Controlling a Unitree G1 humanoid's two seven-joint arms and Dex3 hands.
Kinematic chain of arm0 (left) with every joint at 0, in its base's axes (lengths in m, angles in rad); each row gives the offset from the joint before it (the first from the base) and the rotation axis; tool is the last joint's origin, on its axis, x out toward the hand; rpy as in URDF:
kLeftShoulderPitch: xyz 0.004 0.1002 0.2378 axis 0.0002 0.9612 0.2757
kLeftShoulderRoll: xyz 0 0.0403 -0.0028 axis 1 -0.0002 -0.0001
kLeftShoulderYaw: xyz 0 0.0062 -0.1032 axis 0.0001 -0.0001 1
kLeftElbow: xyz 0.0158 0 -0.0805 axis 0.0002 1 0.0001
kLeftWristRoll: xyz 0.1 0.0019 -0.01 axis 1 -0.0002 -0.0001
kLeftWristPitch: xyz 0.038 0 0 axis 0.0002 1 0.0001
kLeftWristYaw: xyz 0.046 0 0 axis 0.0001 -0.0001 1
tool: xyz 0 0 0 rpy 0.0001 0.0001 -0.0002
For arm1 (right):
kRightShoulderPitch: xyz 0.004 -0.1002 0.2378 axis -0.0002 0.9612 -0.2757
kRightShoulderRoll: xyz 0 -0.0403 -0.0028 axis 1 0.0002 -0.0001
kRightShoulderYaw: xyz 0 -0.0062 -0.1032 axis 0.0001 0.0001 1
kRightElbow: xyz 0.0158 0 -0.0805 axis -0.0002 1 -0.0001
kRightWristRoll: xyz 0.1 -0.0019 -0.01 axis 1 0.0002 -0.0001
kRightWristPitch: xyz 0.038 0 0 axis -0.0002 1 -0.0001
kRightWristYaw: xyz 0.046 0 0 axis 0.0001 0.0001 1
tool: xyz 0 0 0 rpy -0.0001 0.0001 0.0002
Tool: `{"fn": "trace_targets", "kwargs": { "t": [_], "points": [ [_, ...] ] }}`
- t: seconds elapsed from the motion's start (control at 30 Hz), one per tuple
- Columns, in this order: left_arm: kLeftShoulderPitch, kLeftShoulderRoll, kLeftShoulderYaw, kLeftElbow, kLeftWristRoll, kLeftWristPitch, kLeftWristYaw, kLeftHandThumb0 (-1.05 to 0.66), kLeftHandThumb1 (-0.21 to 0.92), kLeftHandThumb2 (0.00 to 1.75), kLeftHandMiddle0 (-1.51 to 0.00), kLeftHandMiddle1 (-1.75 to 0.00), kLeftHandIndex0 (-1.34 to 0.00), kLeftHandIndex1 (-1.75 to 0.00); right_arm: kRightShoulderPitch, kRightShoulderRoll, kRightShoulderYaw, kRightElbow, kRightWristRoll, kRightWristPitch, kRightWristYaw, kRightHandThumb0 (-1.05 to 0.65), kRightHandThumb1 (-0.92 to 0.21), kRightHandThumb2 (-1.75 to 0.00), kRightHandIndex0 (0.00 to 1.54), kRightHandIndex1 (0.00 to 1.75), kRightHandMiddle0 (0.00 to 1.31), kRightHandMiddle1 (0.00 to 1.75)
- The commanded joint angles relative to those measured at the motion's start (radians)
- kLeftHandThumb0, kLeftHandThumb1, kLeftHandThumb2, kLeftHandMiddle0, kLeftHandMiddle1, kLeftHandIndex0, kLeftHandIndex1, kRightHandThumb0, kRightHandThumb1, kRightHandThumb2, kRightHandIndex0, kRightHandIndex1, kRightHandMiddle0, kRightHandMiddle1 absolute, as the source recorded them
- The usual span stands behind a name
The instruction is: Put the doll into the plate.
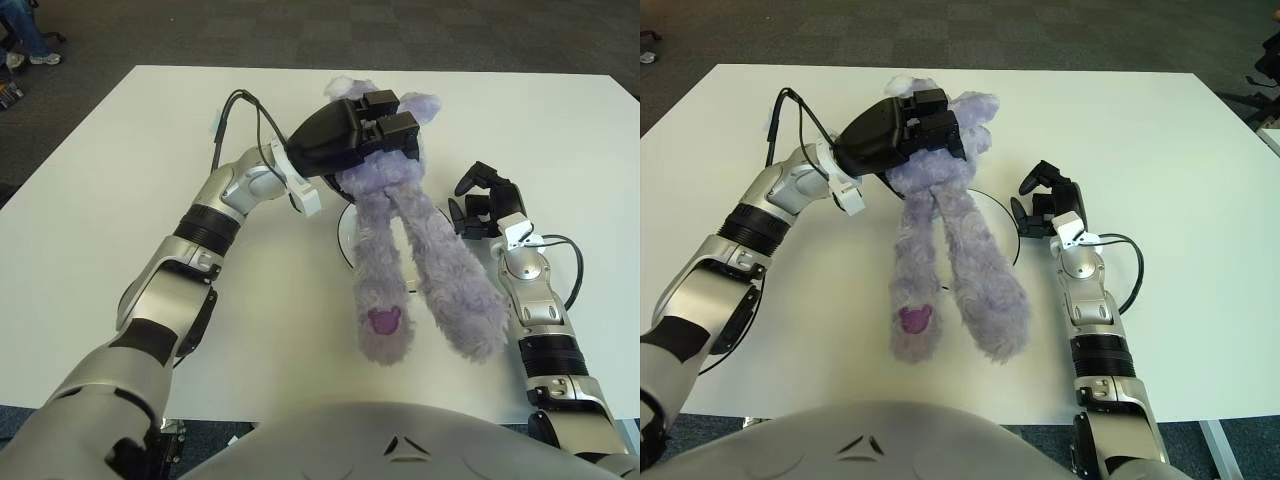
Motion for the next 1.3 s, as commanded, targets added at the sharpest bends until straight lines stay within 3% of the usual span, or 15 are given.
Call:
{"fn": "trace_targets", "kwargs": {
  "t": [0.0, 0.1, 0.17, 0.57, 0.8, 1.27],
  "points": [
    [0.003, 0.000, 0.005, -0.024, 0.072, 0.007, 0.066, 0.00, 0.13, 1.48, -0.74, -1.60, -0.61, -1.74, 0.033, -0.005, 0.011, 0.058, -0.019, 0.027, 0.011, -0.47, -0.34, -1.28, 1.12, 1.75, 0.59, 1.75],
    [0.002, 0.002, 0.002, -0.031, 0.122, 0.013, 0.105, -0.01, 0.16, 1.37, -0.81, -1.35, -0.64, -1.74, 0.031, -0.005, 0.009, 0.067, -0.015, 0.017, 0.012, -0.47, -0.35, -1.28, 1.11, 1.75, 0.59, 1.75],
    [0.000, 0.003, -0.002, -0.031, 0.145, 0.017, 0.127, 0.00, 0.17, 1.35, -0.83, -1.30, -0.64, -1.75, 0.030, -0.005, 0.009, 0.072, -0.013, 0.011, 0.011, -0.47, -0.35, -1.28, 1.11, 1.75, 0.59, 1.75],
    [-0.023, 0.000, -0.033, -0.005, 0.191, 0.046, 0.190, 0.00, 0.17, 1.39, -0.79, -1.46, -0.57, -1.75, 0.024, -0.004, 0.005, 0.098, -0.005, -0.028, 0.013, -0.47, -0.36, -1.26, 1.09, 1.75, 0.58, 1.75],
    [-0.029, 0.002, -0.053, -0.002, 0.197, 0.063, 0.189, 0.00, 0.17, 1.35, -0.85, -1.32, -0.58, -1.75, 0.027, -0.007, 0.007, 0.090, -0.016, -0.021, 0.009, -0.46, -0.37, -1.25, 1.08, 1.75, 0.57, 1.75],
    [-0.035, 0.001, -0.091, 0.002, 0.209, 0.072, 0.207, 0.00, 0.17, 1.38, -0.83, -1.40, -0.56, -1.75, 0.026, -0.011, 0.013, 0.098, -0.023, -0.021, 0.004, -0.46, -0.37, -1.25, 1.10, 1.75, 0.57, 1.75]
  ]
}}
